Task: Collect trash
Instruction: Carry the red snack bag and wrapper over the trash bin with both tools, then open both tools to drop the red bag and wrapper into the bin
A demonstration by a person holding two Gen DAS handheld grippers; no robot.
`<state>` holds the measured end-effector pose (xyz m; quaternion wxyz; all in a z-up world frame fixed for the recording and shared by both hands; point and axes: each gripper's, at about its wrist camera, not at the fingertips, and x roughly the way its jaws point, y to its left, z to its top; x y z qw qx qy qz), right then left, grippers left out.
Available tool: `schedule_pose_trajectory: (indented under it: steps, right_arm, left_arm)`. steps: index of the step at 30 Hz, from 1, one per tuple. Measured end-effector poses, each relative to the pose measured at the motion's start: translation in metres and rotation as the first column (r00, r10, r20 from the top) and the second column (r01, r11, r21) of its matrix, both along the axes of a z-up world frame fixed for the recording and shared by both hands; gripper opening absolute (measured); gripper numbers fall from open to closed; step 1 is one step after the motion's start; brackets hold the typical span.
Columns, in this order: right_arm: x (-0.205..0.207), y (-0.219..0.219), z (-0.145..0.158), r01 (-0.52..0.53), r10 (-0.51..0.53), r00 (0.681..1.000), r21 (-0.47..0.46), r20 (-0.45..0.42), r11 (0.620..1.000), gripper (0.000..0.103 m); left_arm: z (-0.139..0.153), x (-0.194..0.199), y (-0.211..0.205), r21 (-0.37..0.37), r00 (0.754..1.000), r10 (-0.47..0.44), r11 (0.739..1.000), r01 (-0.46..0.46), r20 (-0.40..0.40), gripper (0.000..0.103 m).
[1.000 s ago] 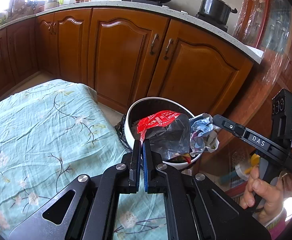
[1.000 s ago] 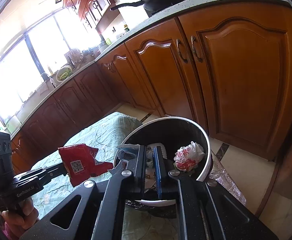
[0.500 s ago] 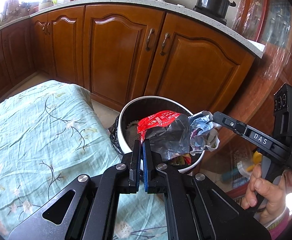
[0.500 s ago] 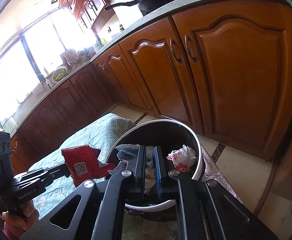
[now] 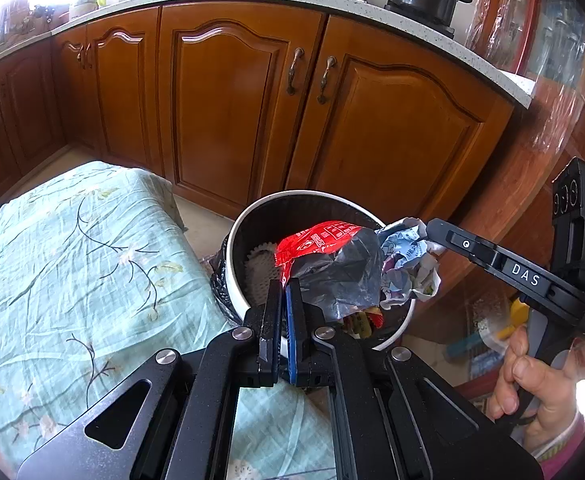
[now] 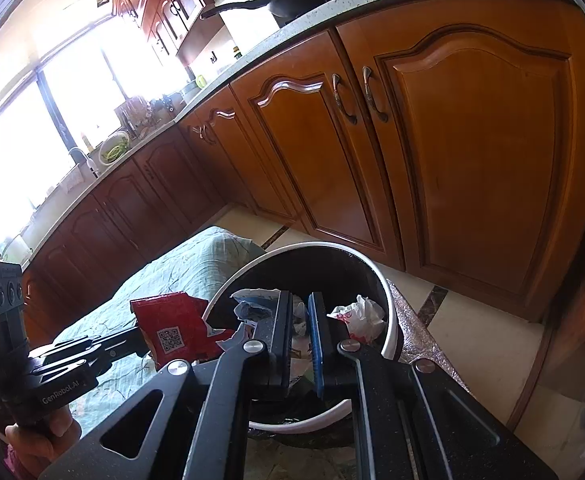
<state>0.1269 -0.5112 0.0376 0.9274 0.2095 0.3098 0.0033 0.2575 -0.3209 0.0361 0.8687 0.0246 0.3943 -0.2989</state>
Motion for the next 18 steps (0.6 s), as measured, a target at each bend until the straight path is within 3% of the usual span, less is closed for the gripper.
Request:
schedule_pose_trajectory:
  steps: [18]
  right_arm:
    - [0.018, -0.007, -0.014, -0.001, 0.002, 0.999, 0.002, -0.045, 1.0, 0.008]
  left_arm:
    - [-0.016, 0.016, -0.027, 0.063, 0.999, -0.007, 0.998, 0.009, -0.035, 0.002]
